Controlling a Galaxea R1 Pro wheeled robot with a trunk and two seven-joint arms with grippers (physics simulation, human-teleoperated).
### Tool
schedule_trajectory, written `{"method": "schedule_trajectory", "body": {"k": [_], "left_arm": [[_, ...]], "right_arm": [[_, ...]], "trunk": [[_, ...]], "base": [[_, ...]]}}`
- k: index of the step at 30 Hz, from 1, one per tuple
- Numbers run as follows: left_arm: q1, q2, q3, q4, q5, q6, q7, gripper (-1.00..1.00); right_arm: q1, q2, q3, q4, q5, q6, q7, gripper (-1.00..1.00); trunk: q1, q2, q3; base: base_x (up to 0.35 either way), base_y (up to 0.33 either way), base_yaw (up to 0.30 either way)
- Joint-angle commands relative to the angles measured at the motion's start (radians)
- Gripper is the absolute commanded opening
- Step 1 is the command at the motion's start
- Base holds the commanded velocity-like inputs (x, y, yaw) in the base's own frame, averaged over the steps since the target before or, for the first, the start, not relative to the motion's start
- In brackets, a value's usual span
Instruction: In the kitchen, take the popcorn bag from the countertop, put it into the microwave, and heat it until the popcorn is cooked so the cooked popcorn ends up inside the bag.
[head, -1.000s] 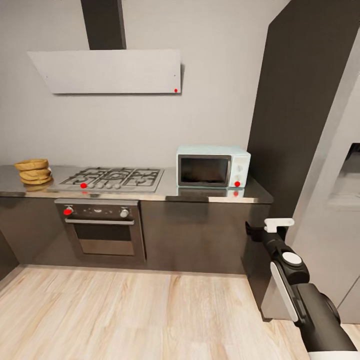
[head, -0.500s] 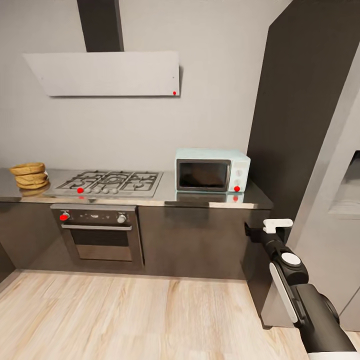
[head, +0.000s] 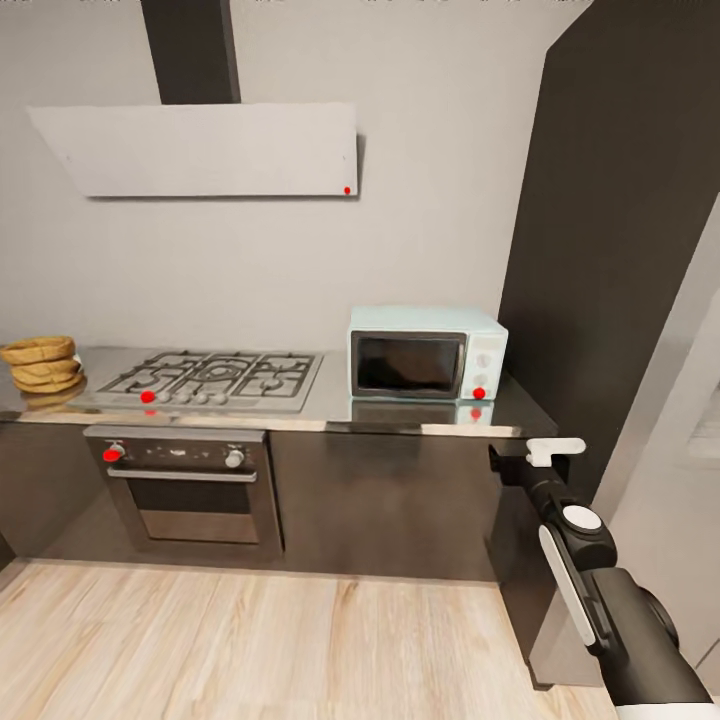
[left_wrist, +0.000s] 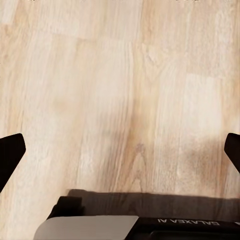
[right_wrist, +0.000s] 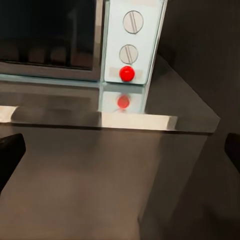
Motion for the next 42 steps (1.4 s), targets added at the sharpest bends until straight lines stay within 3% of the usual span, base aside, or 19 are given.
{"method": "schedule_trajectory", "body": {"k": [1, 10, 25, 42], "left_arm": [[0.000, -0.001, 0.005, 0.001, 0.000, -0.003, -0.001, 1.00], [-0.001, -0.001, 0.005, 0.001, 0.001, -0.003, -0.001, 1.00], [-0.001, -0.001, 0.006, 0.001, 0.002, -0.003, -0.001, 1.00], [0.010, 0.004, 0.003, 0.001, 0.000, -0.003, -0.003, 1.00]], "right_arm": [[-0.001, -0.001, 0.001, -0.002, -0.002, 0.006, -0.005, 1.00], [-0.001, -0.002, 0.000, -0.002, -0.002, 0.006, -0.004, 1.00], [-0.002, -0.001, 0.000, -0.001, -0.002, 0.006, -0.005, 1.00], [-0.001, 0.001, 0.002, -0.001, -0.003, 0.004, -0.005, 1.00]], "trunk": [[-0.004, 0.007, 0.002], [-0.038, 0.070, 0.030], [-0.096, 0.175, 0.077], [-0.107, 0.196, 0.087]], "base": [[0.010, 0.000, 0.000], [0.009, -0.002, 0.000], [0.190, -0.012, 0.000], [0.017, 0.000, 0.000]]}}
